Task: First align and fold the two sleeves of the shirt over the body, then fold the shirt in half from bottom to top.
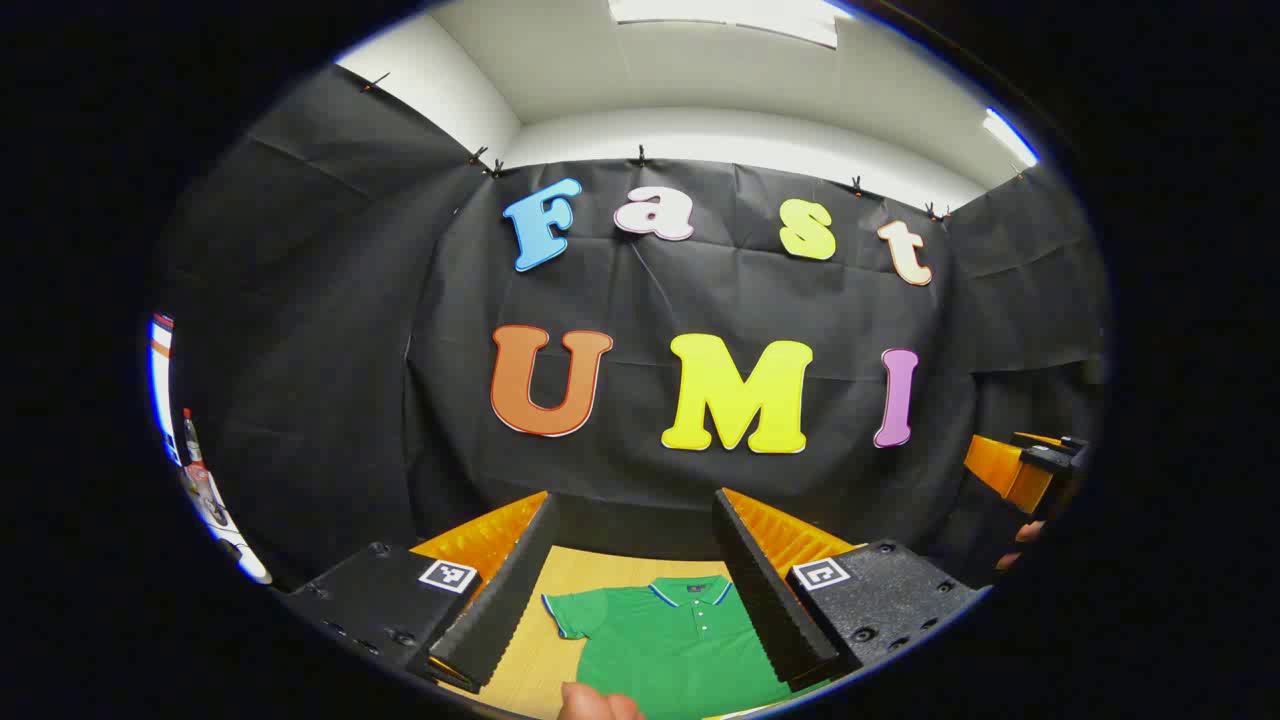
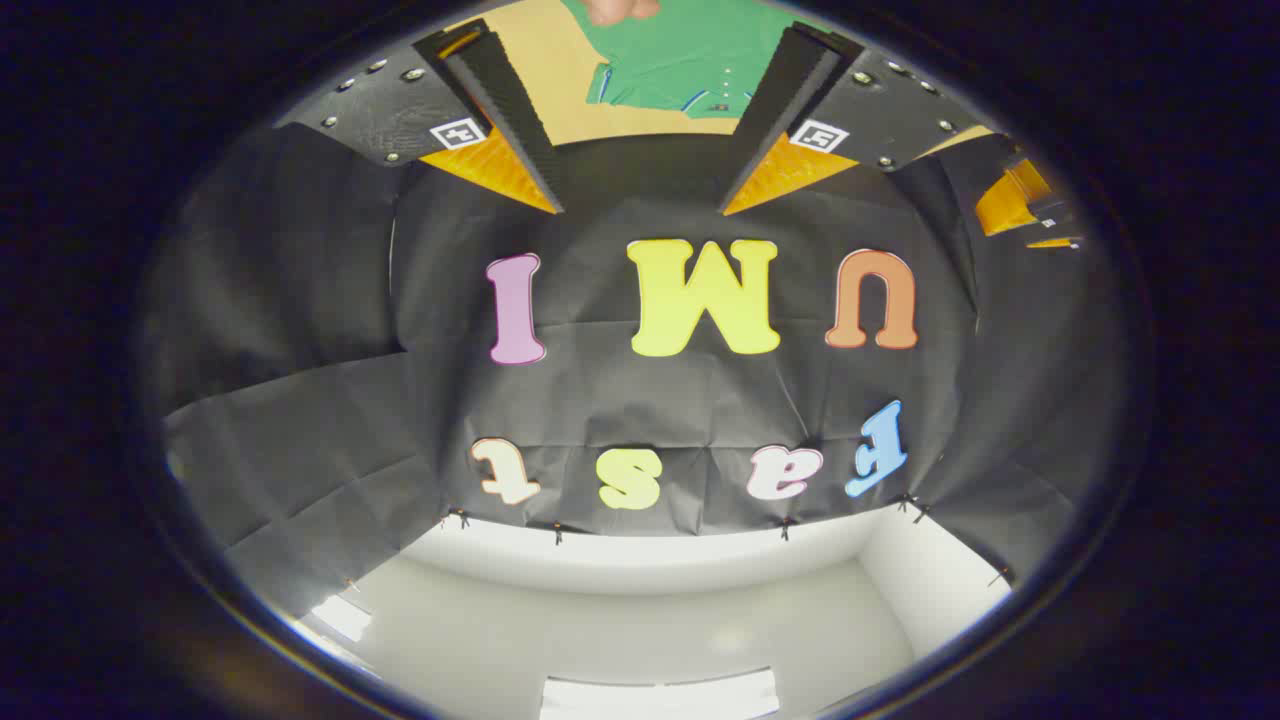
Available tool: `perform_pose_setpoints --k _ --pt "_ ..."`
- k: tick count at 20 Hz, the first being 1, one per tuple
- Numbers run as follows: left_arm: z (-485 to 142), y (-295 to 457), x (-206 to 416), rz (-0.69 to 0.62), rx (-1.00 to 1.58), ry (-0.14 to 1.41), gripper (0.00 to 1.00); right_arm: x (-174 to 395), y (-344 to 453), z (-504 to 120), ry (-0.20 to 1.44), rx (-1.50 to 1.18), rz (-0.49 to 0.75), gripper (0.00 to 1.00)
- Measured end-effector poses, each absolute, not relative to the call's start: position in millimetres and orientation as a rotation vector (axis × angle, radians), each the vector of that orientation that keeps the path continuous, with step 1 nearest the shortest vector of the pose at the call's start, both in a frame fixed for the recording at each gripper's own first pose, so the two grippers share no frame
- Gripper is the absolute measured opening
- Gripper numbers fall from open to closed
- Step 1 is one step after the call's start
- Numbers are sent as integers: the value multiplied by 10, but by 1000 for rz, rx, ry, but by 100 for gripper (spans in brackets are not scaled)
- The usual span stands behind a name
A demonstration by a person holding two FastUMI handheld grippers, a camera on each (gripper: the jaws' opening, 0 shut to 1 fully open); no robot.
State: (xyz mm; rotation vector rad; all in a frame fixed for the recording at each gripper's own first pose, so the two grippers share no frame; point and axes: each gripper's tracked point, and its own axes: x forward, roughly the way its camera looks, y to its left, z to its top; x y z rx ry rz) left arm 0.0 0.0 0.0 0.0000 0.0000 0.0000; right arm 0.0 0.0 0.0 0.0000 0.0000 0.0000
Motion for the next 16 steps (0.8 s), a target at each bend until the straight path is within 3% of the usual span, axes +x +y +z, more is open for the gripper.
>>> perform_pose_setpoints --k 7,8,9,16 --pt "-213 -177 188 -31 25 43 99 243 39 -131 27 -14 18 94" --pt "-224 -192 226 -29 20 41 94 278 30 -144 33 -18 17 94" --pt "-230 -206 256 -30 20 40 99 319 5 -172 38 -16 18 94" --pt "-239 -238 423 -19 48 32 99 541 -83 -262 56 0 9 94"
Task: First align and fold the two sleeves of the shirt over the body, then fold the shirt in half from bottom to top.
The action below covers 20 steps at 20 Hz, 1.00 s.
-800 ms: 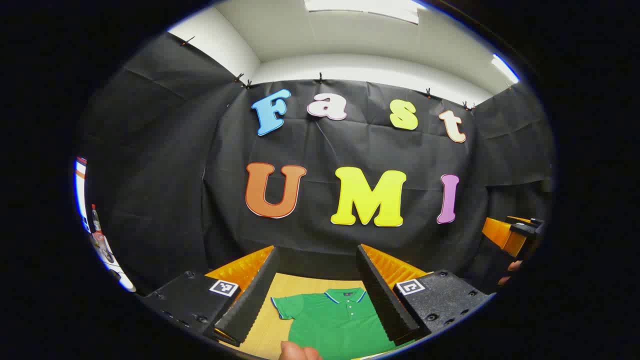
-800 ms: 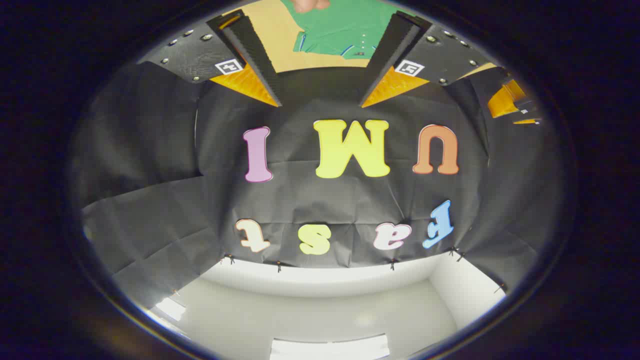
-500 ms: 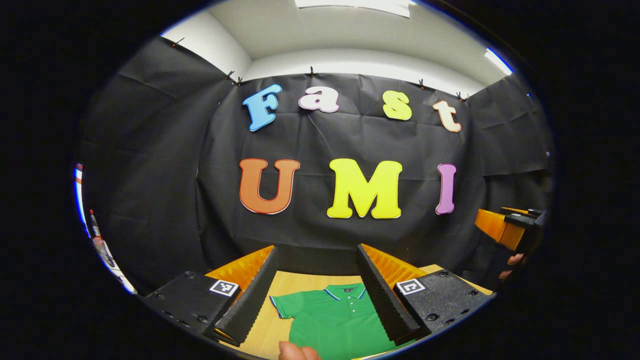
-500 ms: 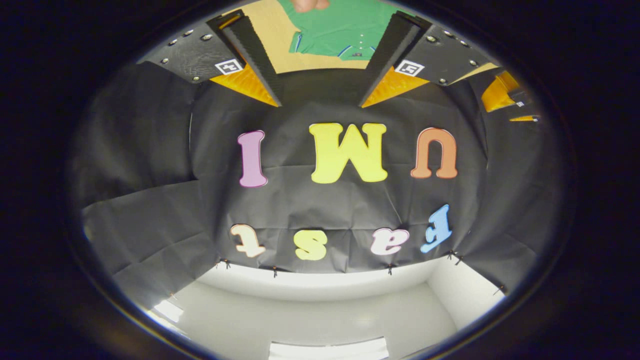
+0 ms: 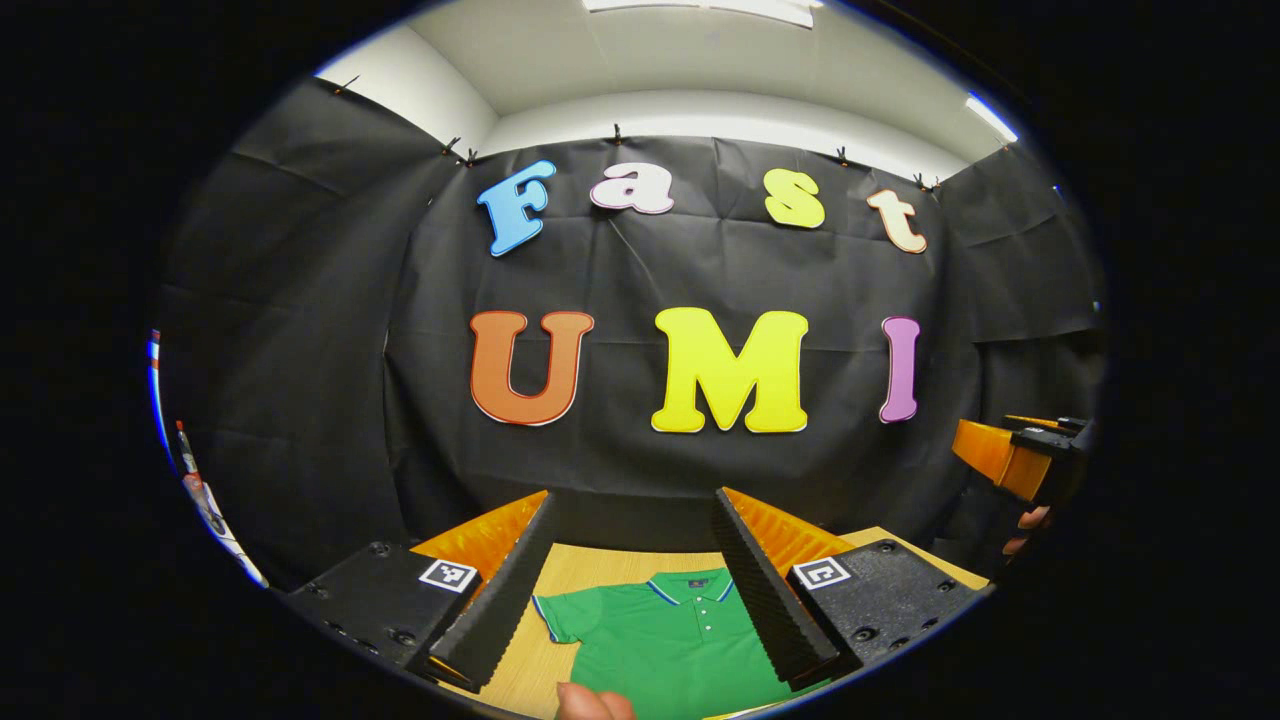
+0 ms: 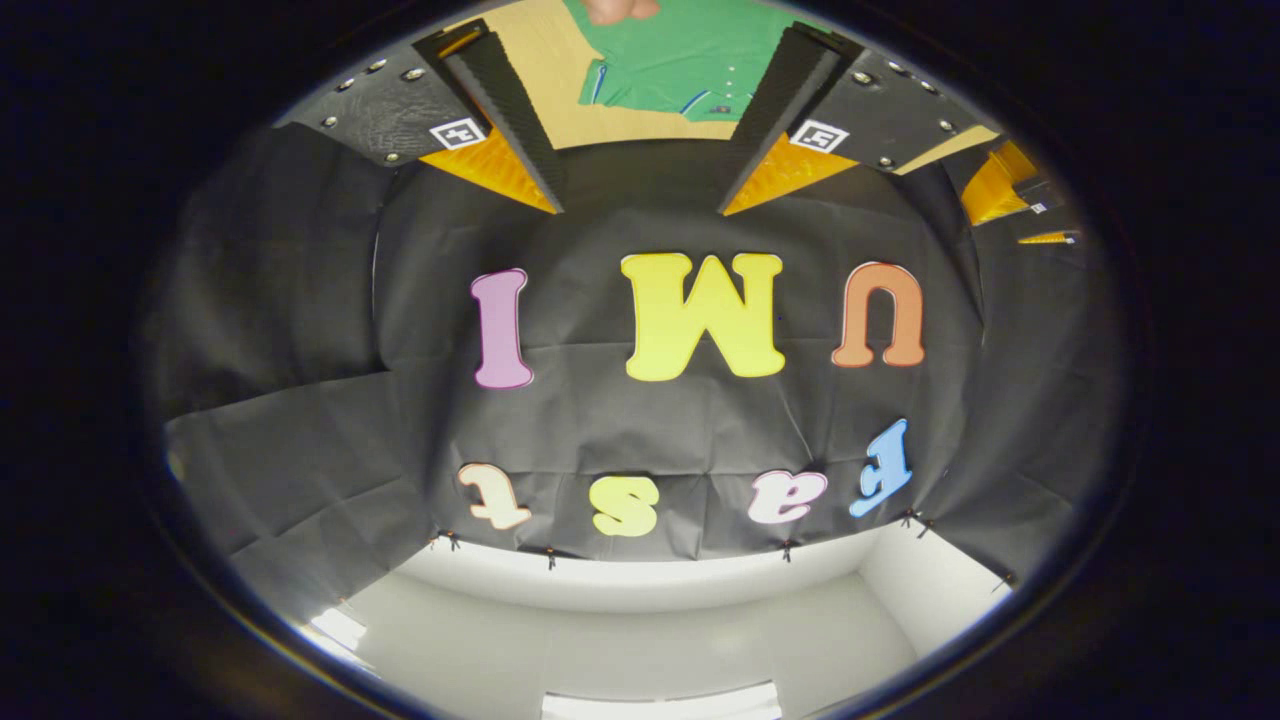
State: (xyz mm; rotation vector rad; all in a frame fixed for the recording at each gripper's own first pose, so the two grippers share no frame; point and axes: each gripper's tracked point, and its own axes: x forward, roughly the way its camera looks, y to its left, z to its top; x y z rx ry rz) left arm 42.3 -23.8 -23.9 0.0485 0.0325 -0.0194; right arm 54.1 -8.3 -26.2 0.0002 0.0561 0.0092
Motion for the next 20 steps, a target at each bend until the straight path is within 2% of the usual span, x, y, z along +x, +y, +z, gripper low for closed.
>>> perform_pose_setpoints --k 20 --pt "-231 -200 530 -3 74 24 99 769 -20 -471 91 -22 45 94"
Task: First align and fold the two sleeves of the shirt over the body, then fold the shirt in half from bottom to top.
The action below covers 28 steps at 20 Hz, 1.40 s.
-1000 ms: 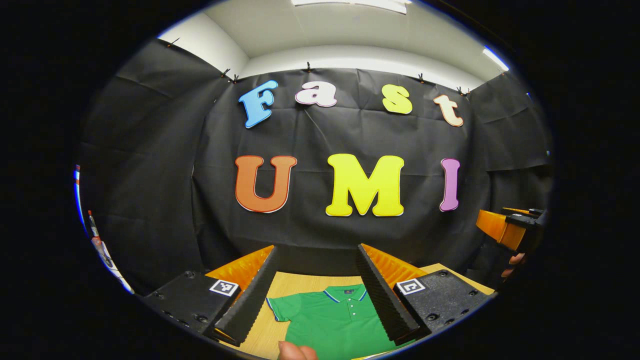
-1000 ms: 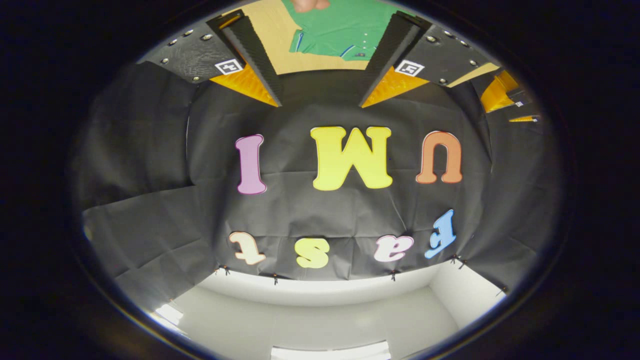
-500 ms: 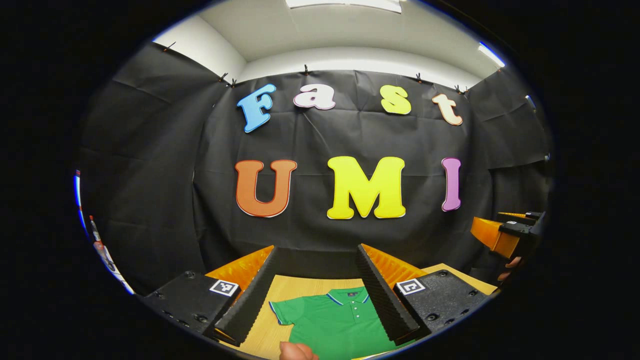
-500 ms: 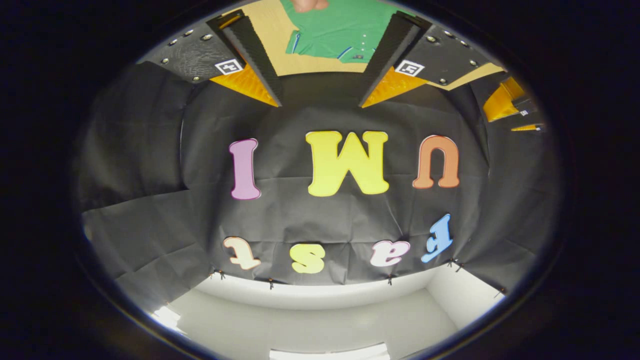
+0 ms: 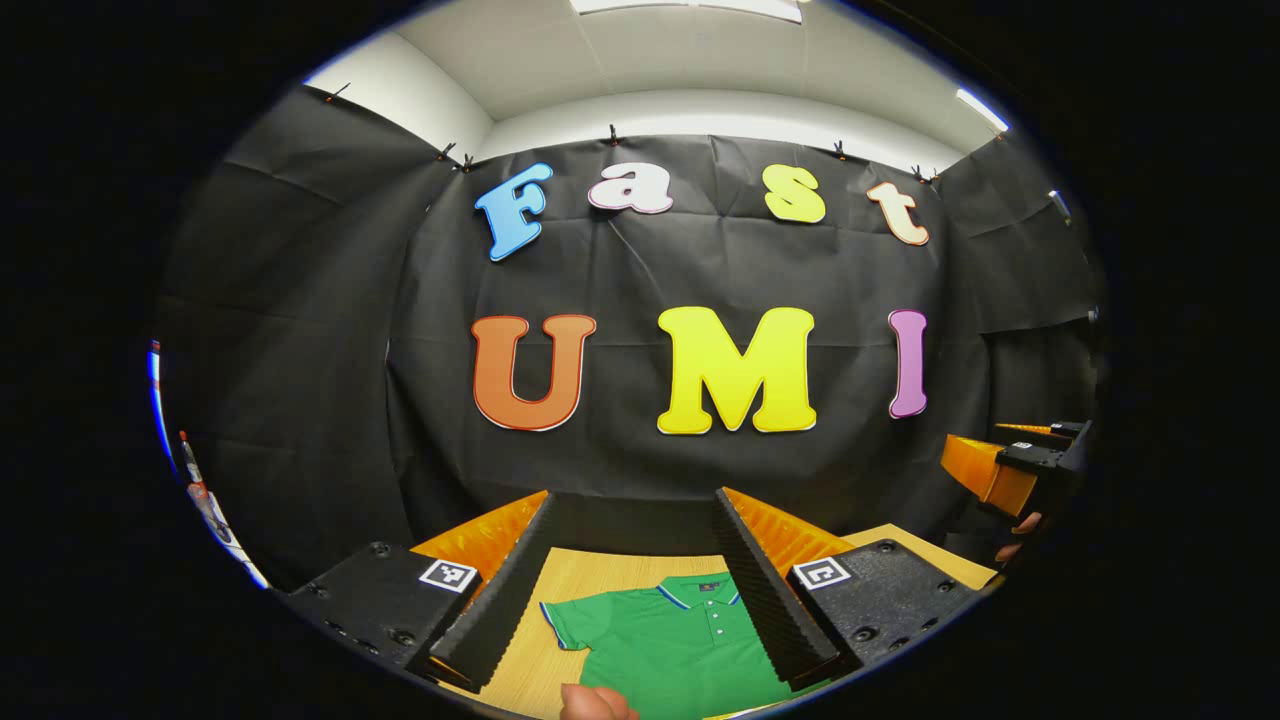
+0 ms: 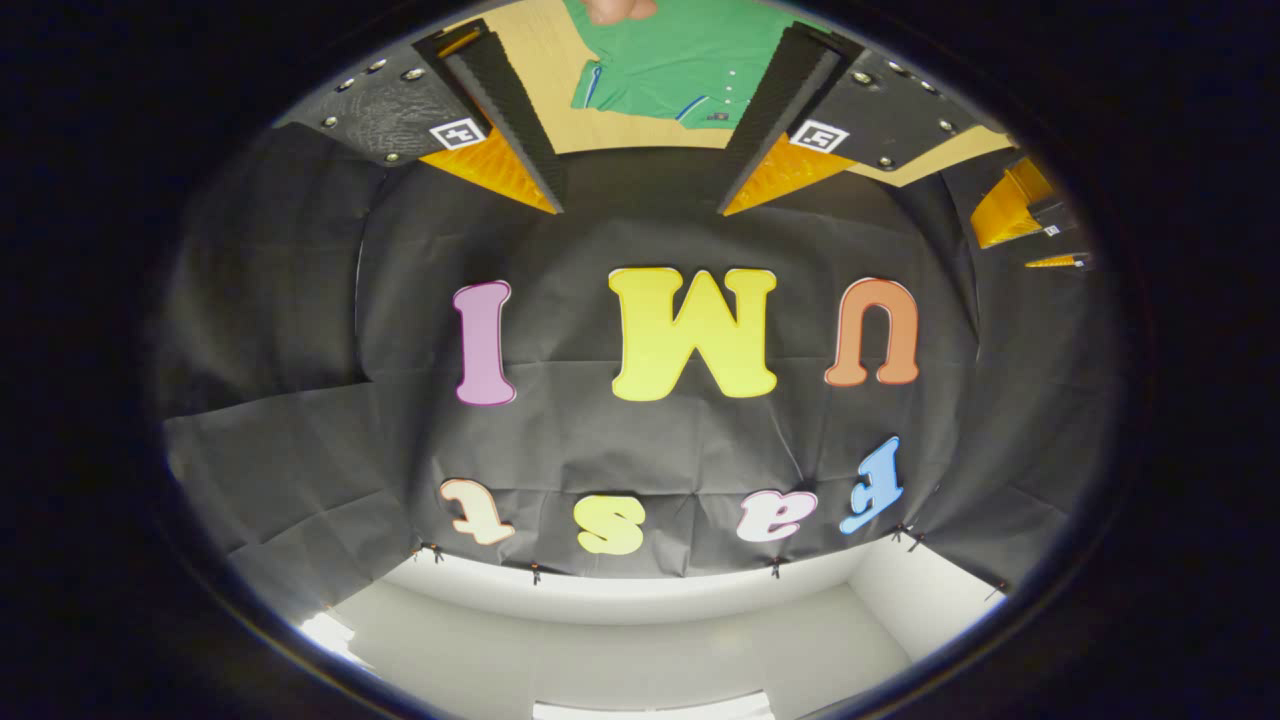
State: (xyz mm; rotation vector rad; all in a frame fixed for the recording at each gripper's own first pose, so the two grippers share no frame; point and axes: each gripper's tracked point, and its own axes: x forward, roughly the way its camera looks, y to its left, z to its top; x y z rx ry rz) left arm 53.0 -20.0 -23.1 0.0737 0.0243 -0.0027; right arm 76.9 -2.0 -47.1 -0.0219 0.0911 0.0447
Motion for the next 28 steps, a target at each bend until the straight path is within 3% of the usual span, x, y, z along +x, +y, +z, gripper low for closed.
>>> perform_pose_setpoints --k 3,4,8,12,21,28 --pt "-262 -205 557 -4 77 30 94 886 -87 -556 115 -45 29 95" --pt "-268 -208 570 -4 78 32 99 962 -110 -617 137 -52 26 94" --pt "-317 -211 626 -2 77 44 99 1435 -280 -990 275 -48 0 94" --pt "-412 -163 690 15 84 73 98 1960 -463 -1574 451 -6 -25 94" --pt "-647 1 829 59 100 146 99 2864 -926 -3536 803 43 -112 94" --pt "-854 19 856 79 94 212 99 3120 -1082 -4383 905 31 -144 95"
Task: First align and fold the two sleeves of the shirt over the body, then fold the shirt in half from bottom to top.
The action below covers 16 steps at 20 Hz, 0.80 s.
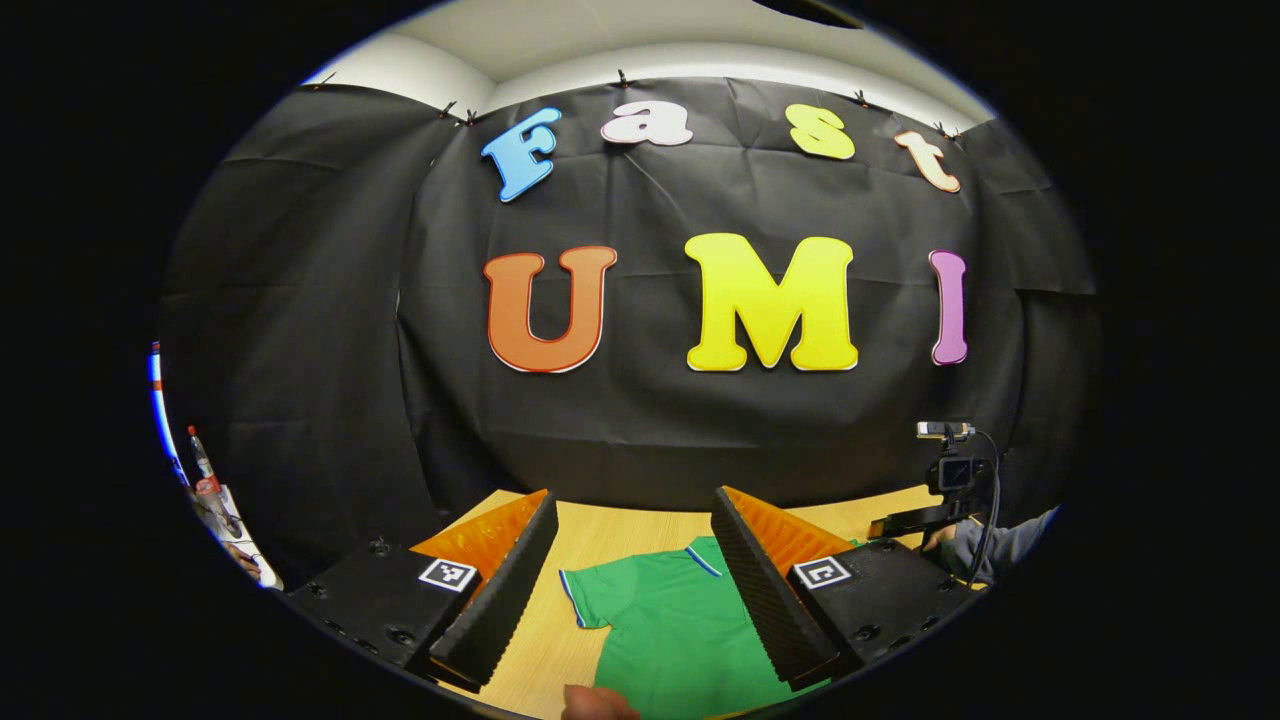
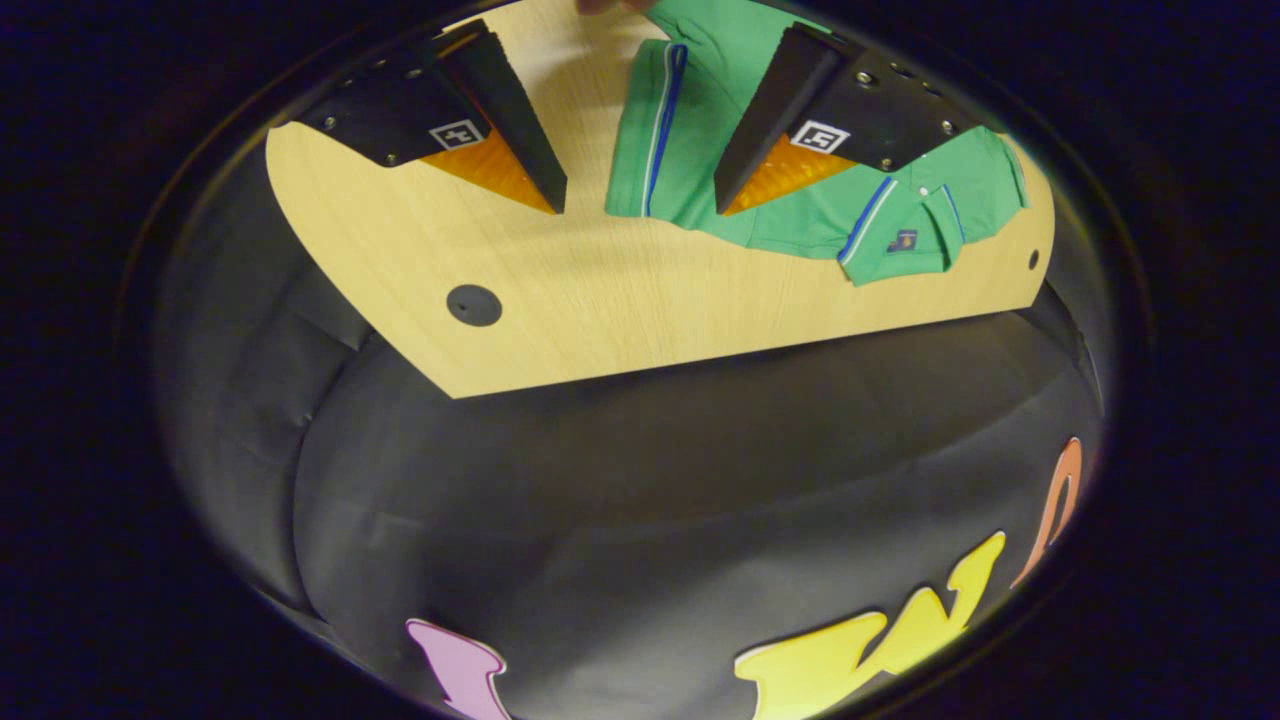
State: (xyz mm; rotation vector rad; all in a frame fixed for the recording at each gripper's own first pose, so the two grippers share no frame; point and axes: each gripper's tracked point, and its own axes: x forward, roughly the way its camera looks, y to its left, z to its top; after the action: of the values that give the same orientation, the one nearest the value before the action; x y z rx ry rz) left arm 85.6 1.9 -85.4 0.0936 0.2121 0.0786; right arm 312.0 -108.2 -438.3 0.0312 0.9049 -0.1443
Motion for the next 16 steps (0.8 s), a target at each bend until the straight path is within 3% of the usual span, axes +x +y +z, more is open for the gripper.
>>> perform_pose_setpoints --k 5,10,11,15,16 --pt "-928 0 819 84 100 241 99 3185 -1138 -4701 959 62 -170 95" --pt "-1001 -48 792 85 99 261 99 3075 -1115 -4910 1012 -26 -121 95" --pt "-999 -57 786 84 99 262 99 3071 -1077 -4915 1011 -21 -114 86" --pt "-996 -21 759 99 102 266 99 3095 -995 -4882 1003 59 -107 11" --pt "-1008 3 738 105 103 265 99 3067 -982 -4891 1008 62 -107 11"
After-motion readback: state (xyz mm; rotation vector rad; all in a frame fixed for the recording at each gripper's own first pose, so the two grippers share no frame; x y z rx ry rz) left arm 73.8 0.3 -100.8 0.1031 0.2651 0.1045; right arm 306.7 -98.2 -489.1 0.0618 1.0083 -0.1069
